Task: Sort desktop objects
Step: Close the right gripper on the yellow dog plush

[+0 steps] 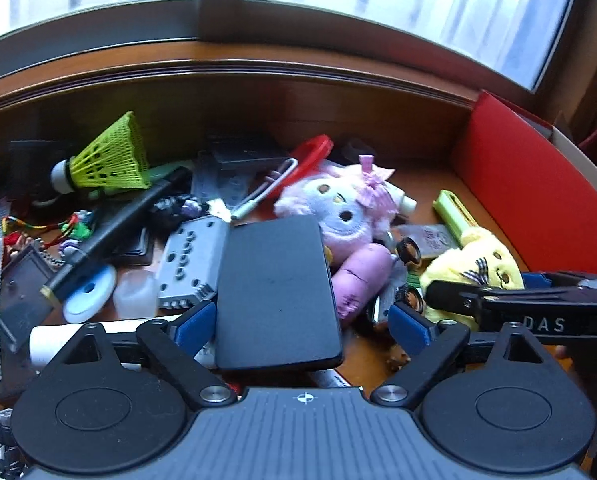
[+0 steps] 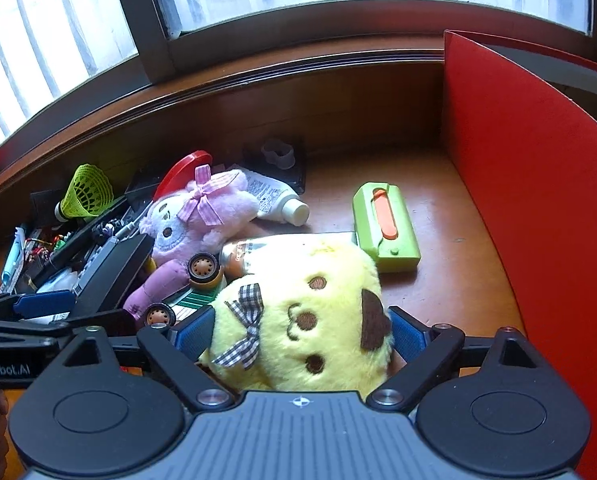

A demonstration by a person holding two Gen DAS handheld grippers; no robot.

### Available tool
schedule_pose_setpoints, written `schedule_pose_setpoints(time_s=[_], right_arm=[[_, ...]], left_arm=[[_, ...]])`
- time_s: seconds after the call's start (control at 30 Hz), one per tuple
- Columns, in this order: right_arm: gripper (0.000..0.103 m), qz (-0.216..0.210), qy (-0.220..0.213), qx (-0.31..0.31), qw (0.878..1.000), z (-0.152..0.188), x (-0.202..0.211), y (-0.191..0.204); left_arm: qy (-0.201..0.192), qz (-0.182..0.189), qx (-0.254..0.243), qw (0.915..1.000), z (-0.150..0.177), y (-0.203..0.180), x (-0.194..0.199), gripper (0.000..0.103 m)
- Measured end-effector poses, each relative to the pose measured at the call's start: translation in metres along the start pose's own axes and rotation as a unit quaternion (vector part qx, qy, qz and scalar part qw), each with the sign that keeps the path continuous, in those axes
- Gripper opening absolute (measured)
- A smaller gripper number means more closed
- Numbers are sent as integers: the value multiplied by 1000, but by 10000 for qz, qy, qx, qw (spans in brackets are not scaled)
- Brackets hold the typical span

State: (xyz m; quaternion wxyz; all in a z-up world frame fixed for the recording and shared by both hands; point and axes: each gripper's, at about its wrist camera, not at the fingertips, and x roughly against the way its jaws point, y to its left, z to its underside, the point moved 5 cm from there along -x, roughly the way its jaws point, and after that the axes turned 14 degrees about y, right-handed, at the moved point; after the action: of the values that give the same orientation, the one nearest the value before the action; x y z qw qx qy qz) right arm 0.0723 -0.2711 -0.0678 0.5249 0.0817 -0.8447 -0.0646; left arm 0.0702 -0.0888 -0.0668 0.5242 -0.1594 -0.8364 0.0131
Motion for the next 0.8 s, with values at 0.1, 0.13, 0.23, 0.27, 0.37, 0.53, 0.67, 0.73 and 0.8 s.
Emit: schedule_pose_setpoints(time_s=[0.1, 0.13, 0.23, 0.27, 0.37, 0.53, 0.67, 0.73, 0.8], right_arm=[[91, 0, 17, -29, 10000, 1, -1, -1], [91, -4, 9, -36, 10000, 1, -2, -1], [91, 17, -6, -9, 10000, 1, -2, 0], [92, 27, -11, 10, 10000, 2, -3, 0], [92, 55, -14, 74, 10000, 2, -3, 1], [93, 82, 1, 114, 9999, 2, -3, 1], [96, 120, 6, 148, 9998, 2, -5, 2], [99, 173, 33, 163, 9997, 2, -6, 2], [101, 206, 53, 168, 9996, 2, -7, 1]], left_arm=[[-21, 29, 7, 10000, 0, 0, -1, 90], [-33, 40, 21, 10000, 0, 0, -1, 90], [-74, 40, 54, 9999, 0, 1, 0, 86], [-96, 16, 76, 9999, 0, 2, 0, 84], [-150, 7, 175, 9997, -1, 6, 1, 76], [-173, -9, 179, 9997, -2, 7, 1, 74], [-189, -87, 98, 9997, -1, 5, -1, 76], [-198, -126, 59, 9997, -1, 4, -1, 76], [-211, -126, 38, 9997, -1, 4, -1, 76]])
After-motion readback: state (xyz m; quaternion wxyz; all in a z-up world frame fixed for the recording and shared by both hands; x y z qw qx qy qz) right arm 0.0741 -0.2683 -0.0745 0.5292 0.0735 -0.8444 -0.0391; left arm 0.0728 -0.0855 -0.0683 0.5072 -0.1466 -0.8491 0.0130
